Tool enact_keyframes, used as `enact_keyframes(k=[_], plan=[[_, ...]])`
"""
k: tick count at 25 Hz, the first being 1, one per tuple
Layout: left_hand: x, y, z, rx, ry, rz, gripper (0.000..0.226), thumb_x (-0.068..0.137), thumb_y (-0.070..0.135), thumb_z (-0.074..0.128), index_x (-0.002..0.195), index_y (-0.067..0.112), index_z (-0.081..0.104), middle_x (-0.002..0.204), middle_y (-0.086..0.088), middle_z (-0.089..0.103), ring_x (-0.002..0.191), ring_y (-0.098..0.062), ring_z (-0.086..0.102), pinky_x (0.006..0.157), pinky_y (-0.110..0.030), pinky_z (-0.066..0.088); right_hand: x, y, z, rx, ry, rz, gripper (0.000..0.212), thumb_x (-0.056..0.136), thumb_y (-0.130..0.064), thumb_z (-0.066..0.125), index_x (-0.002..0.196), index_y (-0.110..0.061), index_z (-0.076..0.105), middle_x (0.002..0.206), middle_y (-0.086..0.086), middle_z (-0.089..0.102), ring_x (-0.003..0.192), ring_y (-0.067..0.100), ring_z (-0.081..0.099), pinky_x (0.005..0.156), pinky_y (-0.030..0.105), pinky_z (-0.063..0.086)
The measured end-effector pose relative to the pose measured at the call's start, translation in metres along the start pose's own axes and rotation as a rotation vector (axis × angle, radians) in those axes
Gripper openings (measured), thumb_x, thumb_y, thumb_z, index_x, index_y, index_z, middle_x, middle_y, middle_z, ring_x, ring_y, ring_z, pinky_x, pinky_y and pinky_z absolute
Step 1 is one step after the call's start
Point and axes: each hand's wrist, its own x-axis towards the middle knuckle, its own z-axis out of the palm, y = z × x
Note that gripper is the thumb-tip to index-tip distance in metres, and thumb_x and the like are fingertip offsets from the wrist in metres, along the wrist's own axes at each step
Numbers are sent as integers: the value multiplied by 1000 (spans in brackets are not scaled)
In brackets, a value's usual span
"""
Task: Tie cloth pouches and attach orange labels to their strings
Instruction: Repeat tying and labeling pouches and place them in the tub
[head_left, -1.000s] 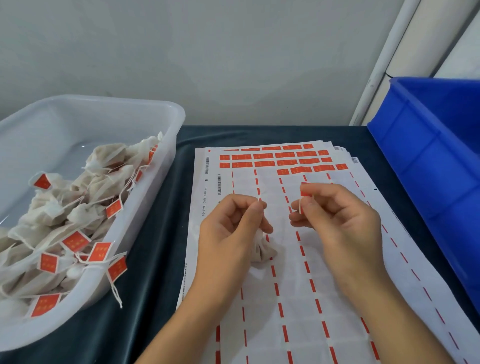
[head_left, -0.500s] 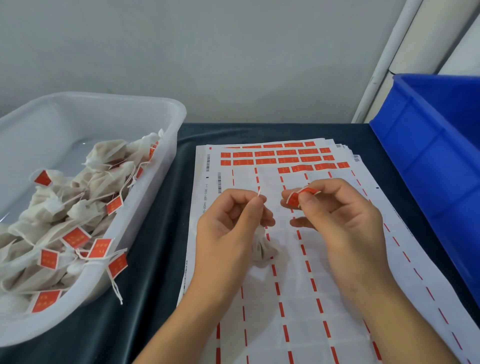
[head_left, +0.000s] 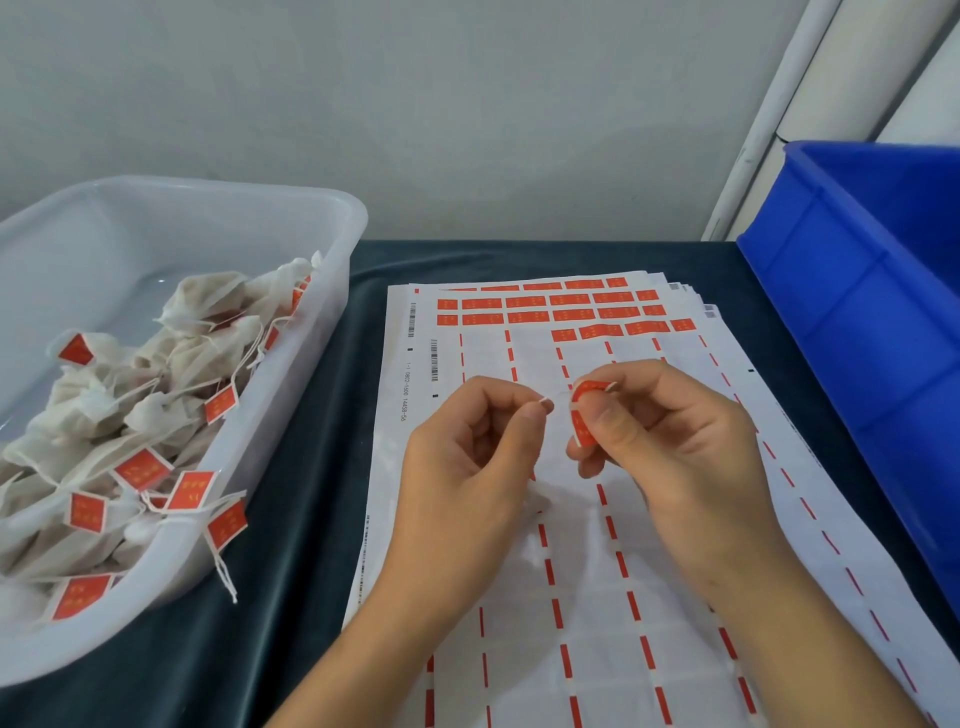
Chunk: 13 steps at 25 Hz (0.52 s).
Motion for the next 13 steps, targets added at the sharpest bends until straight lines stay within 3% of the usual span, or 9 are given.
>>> enact_keyframes(k=[4, 13], plan=[[-1, 1, 1, 64, -53, 13, 17, 104, 23, 62, 95, 31, 74, 86, 10, 75, 84, -19, 71, 74, -27, 62, 0, 2, 0, 1, -5, 22, 14, 88, -33, 67, 95, -28, 77, 78, 0, 75, 70, 20, 72, 61, 22, 59], [-2, 2, 1, 77, -87, 13, 20, 105, 22, 60, 95, 32, 74, 86, 12, 74, 86, -13, 71, 74, -19, 58, 1, 5, -1, -49, 5, 43, 17, 86, -35, 67, 98, -25, 75, 78, -1, 75, 69, 18, 73, 60, 22, 59]])
